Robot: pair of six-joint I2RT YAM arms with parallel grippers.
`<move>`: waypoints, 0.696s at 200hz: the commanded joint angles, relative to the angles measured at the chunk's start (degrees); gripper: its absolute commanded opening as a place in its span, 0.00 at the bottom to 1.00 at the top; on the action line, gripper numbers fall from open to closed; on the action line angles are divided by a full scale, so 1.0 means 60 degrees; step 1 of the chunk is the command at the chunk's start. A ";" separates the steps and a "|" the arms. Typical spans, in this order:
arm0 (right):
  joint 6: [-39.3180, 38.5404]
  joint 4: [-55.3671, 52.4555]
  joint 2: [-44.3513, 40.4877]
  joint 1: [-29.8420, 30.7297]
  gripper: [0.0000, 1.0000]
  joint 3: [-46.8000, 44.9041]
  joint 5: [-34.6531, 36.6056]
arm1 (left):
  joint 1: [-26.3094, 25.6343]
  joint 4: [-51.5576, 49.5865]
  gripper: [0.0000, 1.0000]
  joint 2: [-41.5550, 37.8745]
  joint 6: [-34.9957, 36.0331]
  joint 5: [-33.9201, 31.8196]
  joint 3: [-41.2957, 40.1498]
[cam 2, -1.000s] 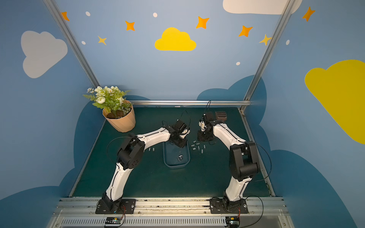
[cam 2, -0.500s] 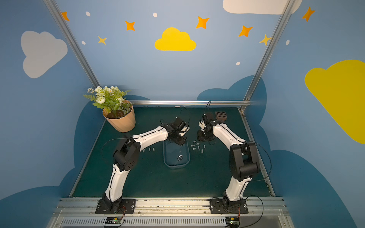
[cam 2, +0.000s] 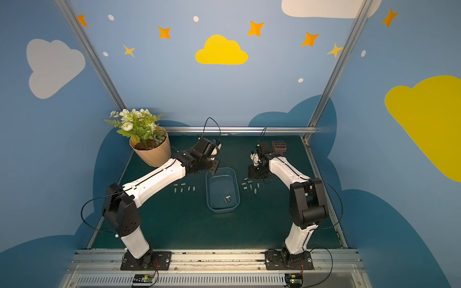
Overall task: Take out the socket from the storage box
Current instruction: Place the socket head at the center of the board.
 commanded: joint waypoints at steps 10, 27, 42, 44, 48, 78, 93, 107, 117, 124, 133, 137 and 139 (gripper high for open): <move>0.0088 0.0129 0.0068 -0.0059 0.50 -0.0121 -0.0123 | 0.0743 -0.0303 0.13 -0.0648 -0.0516 -0.0400 -0.1101; 0.0089 0.0151 0.0076 -0.0059 0.50 -0.0149 -0.0167 | 0.1180 -0.0130 0.13 -0.0860 -0.0675 -0.0249 -0.1675; 0.0112 0.0151 0.0069 -0.0059 0.50 -0.0189 -0.0189 | 0.1541 -0.0025 0.13 -0.0869 -0.0767 0.0061 -0.2050; 0.0105 0.0153 0.0069 -0.0059 0.50 -0.0194 -0.0189 | 0.1588 -0.0026 0.13 -0.0858 -0.0790 0.0108 -0.2075; 0.0106 0.0151 0.0071 -0.0051 0.50 -0.0195 -0.0189 | 0.1663 -0.0018 0.13 -0.0821 -0.0817 0.0185 -0.2128; 0.0129 0.0166 0.0072 -0.0052 0.50 -0.0282 -0.0202 | 0.2056 0.0153 0.13 -0.0280 -0.0880 0.0552 -0.2289; 0.0142 0.0158 0.0069 -0.0058 0.50 -0.0302 -0.0215 | 0.2237 0.0076 0.14 0.0198 -0.0884 0.0914 -0.2135; 0.0145 0.0130 0.0067 -0.0059 0.50 -0.0311 -0.0219 | 0.2401 -0.0432 0.14 0.0810 -0.1026 0.1013 -0.1713; 0.0140 0.0115 0.0066 -0.0059 0.50 -0.0294 -0.0220 | 0.2432 -0.0751 0.14 0.1232 -0.1090 0.1007 -0.1413; 0.0143 0.0107 0.0055 -0.0059 0.50 -0.0300 -0.0211 | 0.2444 -0.0843 0.14 0.1460 -0.1104 0.1011 -0.1289; 0.0130 0.0087 0.0043 -0.0059 0.50 -0.0297 -0.0191 | 0.2449 -0.0866 0.13 0.1651 -0.1112 0.1020 -0.1210; 0.0130 0.0085 0.0040 -0.0059 0.50 -0.0298 -0.0178 | 0.2440 -0.0870 0.13 0.1720 -0.1117 0.0992 -0.1188; 0.0109 0.0085 0.0043 -0.0059 0.50 -0.0298 -0.0179 | 0.2432 -0.0867 0.13 0.1741 -0.1126 0.0975 -0.1182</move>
